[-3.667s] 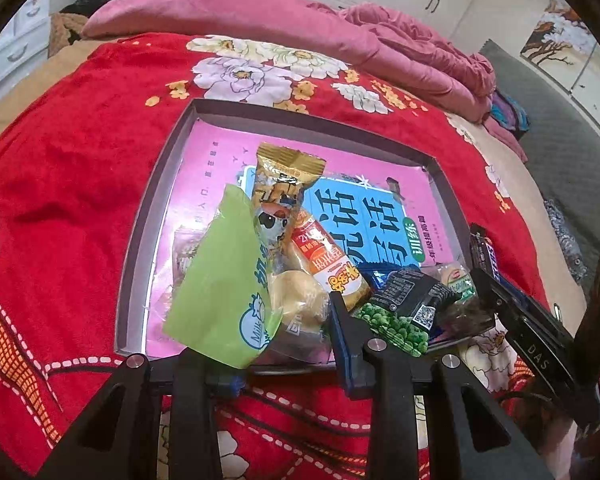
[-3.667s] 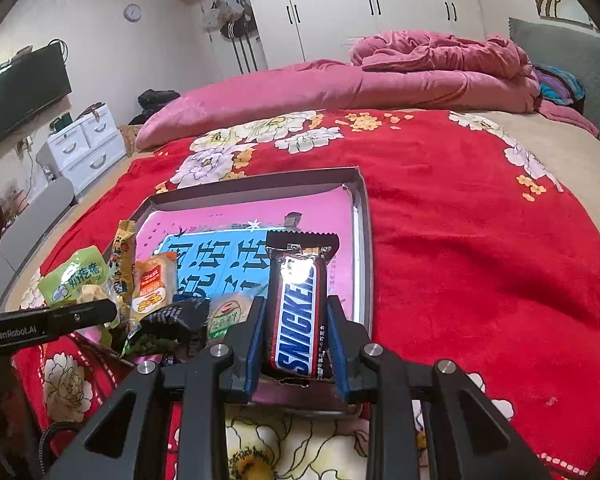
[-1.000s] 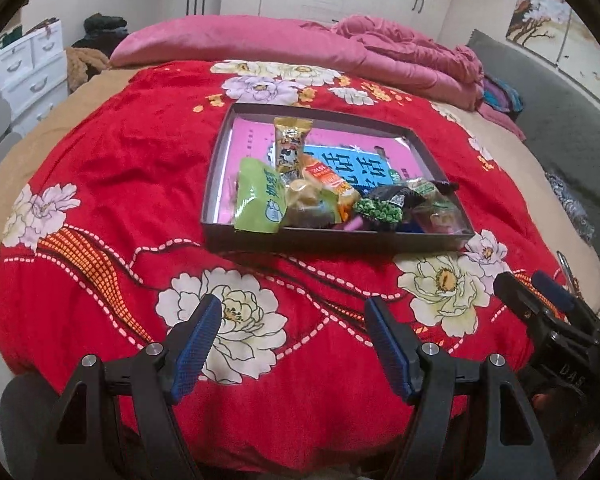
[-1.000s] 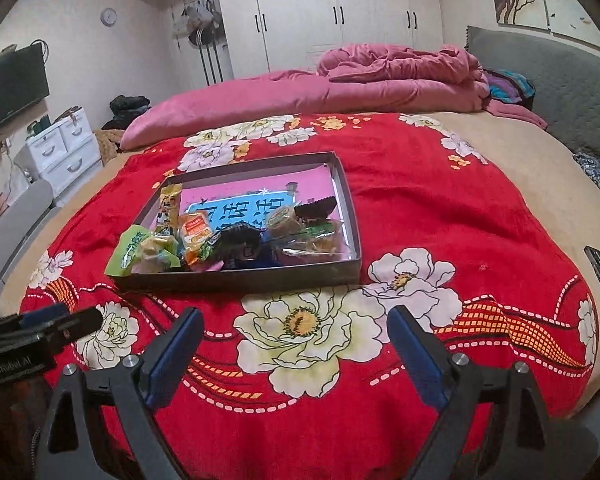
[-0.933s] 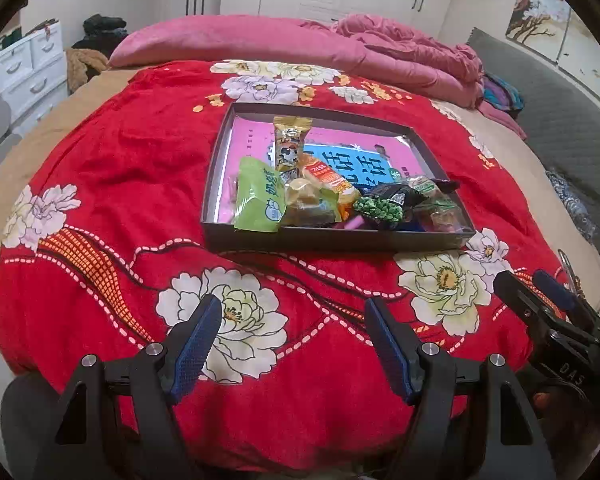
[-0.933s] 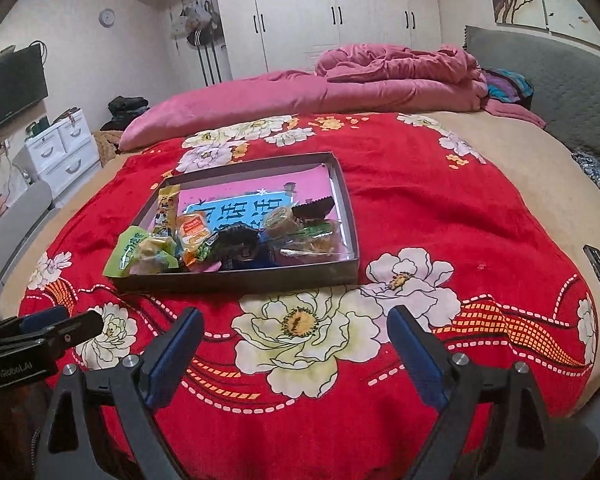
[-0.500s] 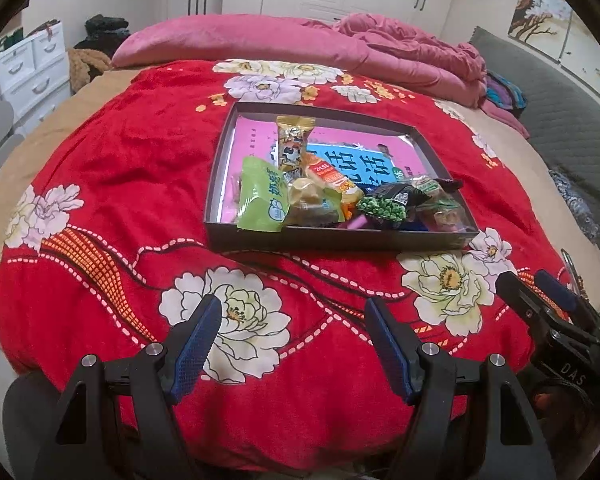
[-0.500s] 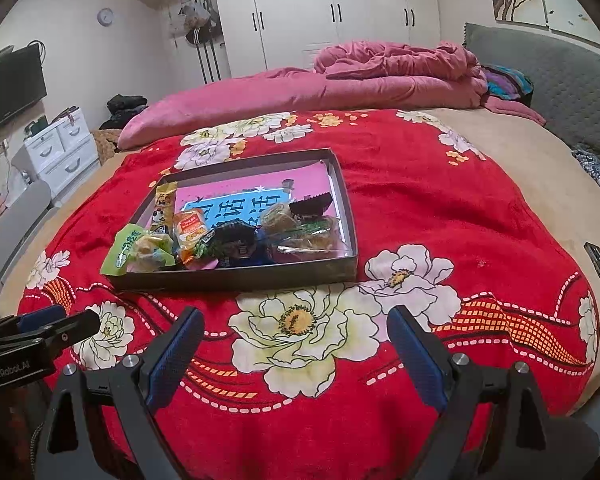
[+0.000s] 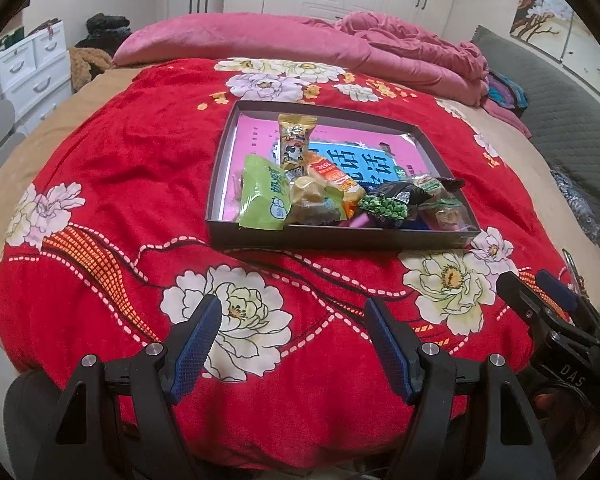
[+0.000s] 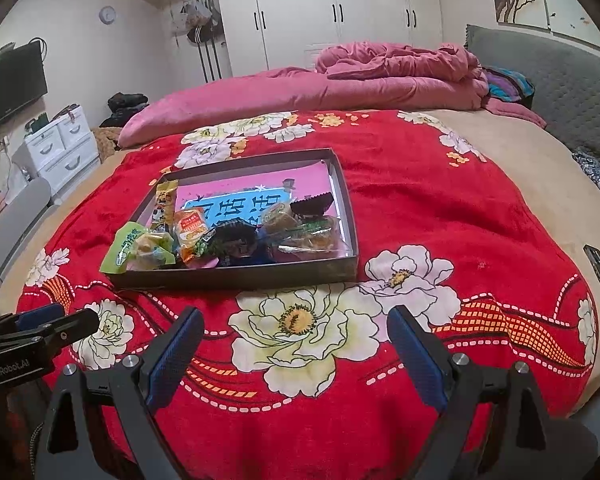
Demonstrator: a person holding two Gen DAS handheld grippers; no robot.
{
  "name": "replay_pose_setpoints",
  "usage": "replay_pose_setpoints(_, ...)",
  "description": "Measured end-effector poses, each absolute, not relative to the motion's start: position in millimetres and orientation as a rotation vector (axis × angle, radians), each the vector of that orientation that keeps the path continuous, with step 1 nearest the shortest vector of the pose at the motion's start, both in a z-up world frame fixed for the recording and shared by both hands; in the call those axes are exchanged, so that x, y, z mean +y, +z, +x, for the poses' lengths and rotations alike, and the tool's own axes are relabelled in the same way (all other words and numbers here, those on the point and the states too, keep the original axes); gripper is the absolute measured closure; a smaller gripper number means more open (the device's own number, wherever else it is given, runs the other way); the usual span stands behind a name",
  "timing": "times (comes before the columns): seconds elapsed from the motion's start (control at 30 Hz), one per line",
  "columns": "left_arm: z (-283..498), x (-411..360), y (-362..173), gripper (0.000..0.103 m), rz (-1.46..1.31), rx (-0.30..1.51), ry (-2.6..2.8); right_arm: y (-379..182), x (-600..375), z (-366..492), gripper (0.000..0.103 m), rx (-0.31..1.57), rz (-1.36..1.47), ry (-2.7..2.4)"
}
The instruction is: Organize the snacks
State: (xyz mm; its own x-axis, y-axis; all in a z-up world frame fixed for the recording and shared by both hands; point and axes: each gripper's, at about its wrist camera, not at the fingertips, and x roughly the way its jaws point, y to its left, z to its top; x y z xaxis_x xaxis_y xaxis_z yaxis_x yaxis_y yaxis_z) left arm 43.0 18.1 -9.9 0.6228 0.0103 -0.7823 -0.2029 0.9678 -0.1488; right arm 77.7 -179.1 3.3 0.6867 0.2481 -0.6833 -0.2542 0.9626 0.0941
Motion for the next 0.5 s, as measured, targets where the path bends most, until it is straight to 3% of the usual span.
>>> replay_pose_setpoints(0.5, 43.5, 19.5, -10.0, 0.028, -0.231, 0.893, 0.136, 4.6, -179.8, 78.8, 0.01, 0.758, -0.009, 0.281)
